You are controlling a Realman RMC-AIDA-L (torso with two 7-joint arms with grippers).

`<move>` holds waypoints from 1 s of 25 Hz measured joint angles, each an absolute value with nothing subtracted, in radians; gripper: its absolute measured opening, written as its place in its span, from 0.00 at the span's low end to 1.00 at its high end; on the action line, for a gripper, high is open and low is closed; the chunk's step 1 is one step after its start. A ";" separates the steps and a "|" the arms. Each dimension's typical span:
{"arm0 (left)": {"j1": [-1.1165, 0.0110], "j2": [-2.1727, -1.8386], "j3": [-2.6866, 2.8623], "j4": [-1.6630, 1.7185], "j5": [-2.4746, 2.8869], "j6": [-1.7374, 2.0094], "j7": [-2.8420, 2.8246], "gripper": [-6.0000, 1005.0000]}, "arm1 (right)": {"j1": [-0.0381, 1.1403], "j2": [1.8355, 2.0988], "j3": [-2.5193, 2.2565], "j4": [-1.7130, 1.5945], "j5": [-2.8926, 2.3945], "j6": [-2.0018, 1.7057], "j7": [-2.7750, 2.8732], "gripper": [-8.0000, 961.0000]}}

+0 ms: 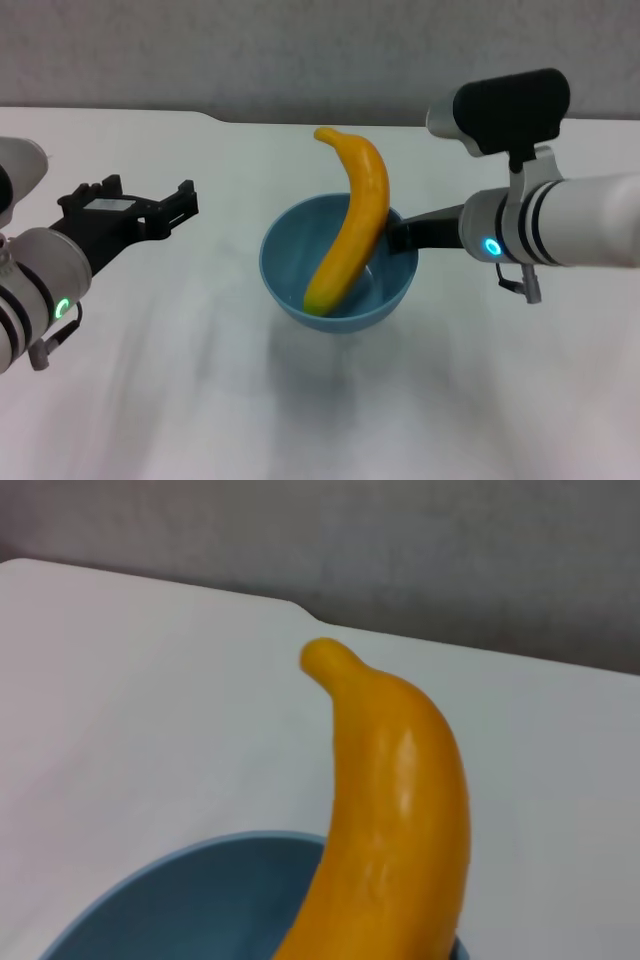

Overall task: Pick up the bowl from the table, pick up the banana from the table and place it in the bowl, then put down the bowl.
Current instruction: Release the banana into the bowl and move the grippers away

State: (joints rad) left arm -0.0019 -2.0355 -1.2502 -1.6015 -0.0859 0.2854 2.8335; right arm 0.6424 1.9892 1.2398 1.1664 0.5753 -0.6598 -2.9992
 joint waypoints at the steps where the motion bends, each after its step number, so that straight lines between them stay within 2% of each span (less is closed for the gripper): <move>1: -0.002 -2.036 -1.250 -1.600 -0.086 0.285 2.833 0.89 | 0.651 1.987 1.240 1.153 0.587 -0.661 -2.999 0.15; 6: -0.002 -2.036 -1.253 -1.594 -0.086 0.284 2.833 0.89 | 0.681 1.984 1.225 1.092 0.619 -0.631 -3.001 0.15; 9: -0.001 -2.036 -1.255 -1.594 -0.086 0.283 2.833 0.89 | 0.667 1.993 1.183 1.085 0.616 -0.561 -3.001 0.16; 25: -0.012 -2.037 -1.258 -1.571 -0.094 0.286 2.833 0.89 | 0.645 2.002 1.045 0.898 0.712 -0.289 -3.000 0.17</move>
